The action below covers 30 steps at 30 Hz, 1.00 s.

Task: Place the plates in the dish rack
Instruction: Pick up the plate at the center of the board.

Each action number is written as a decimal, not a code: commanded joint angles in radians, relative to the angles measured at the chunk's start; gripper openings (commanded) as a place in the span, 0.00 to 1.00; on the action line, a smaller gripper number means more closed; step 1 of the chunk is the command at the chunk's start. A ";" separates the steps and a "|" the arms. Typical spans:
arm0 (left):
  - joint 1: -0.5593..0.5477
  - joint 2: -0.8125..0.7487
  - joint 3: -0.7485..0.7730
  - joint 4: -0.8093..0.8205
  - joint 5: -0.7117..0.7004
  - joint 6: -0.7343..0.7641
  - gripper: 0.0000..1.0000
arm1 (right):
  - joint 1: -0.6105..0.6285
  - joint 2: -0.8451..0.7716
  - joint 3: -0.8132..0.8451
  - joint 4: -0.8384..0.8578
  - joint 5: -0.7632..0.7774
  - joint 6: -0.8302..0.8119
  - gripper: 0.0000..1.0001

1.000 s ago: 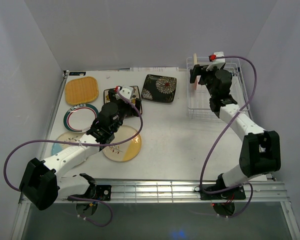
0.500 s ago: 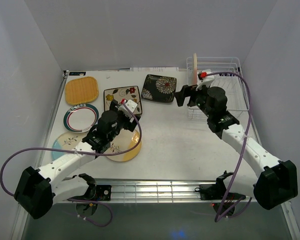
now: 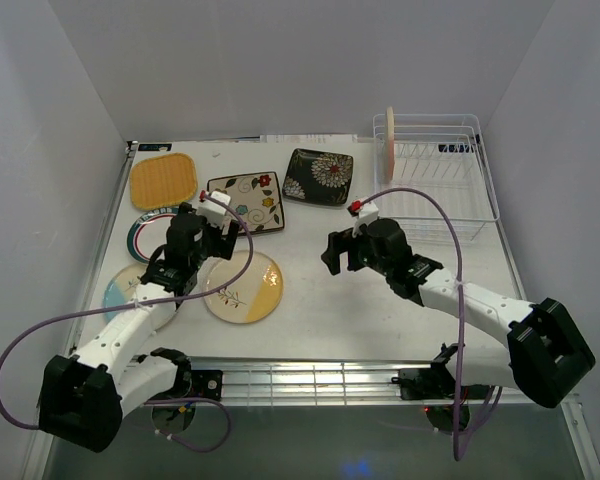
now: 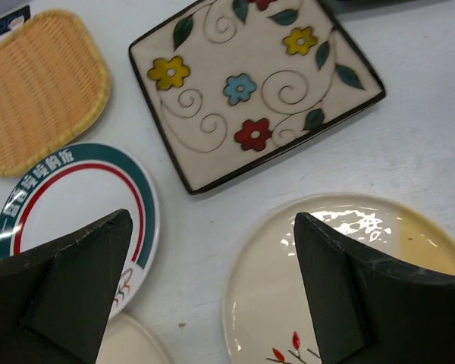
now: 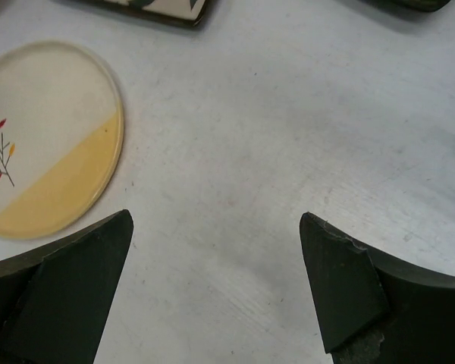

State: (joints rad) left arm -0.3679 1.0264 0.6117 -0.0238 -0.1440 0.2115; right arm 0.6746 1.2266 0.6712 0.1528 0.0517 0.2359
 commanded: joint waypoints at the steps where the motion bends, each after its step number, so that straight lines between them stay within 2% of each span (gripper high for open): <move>1: 0.081 -0.015 0.057 -0.102 0.132 -0.012 0.98 | 0.058 0.005 -0.027 0.086 0.025 0.029 0.96; 3: 0.110 0.018 0.069 -0.163 0.142 0.000 0.98 | 0.085 -0.001 -0.041 0.100 0.031 0.034 0.95; 7: 0.178 0.079 0.102 -0.248 0.301 0.015 0.98 | 0.121 -0.027 -0.079 0.113 0.046 0.043 0.95; 11: 0.221 0.127 0.114 -0.330 0.397 0.048 0.94 | 0.148 -0.065 -0.136 0.149 0.063 0.059 0.95; 20: 0.227 0.254 0.120 -0.370 0.435 0.083 0.79 | 0.194 -0.162 -0.206 0.166 0.097 0.083 0.94; 25: 0.231 0.304 0.122 -0.337 0.371 0.081 0.76 | 0.214 -0.173 -0.217 0.163 0.106 0.088 0.94; 30: 0.241 0.343 0.125 -0.312 0.363 0.092 0.75 | 0.226 -0.161 -0.219 0.172 0.117 0.088 0.94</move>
State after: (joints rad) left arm -0.1375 1.3655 0.7010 -0.3645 0.2249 0.2852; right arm 0.8909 1.0683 0.4599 0.2729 0.1425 0.3115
